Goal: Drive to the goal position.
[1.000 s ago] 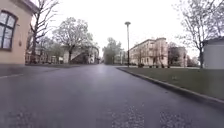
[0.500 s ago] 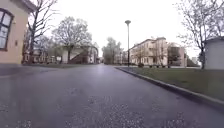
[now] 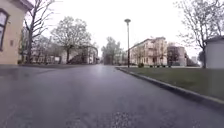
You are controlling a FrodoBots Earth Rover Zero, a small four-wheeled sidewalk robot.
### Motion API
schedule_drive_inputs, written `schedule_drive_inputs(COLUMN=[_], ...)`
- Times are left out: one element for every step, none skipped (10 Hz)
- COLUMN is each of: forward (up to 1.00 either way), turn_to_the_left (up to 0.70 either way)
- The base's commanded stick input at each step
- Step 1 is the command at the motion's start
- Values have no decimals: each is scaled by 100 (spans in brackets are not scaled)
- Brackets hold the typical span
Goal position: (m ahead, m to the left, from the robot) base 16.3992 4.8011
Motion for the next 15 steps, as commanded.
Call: schedule_drive_inputs(forward=[85, 85, 85, 85, 85, 85, 85, 85, 85, 85, 85, 85, 85, 85, 85], turn_to_the_left=[0, 0, 0, 0, 0, 0, 0, 0, 0, 0, 0, 0, 0, 0, 0])
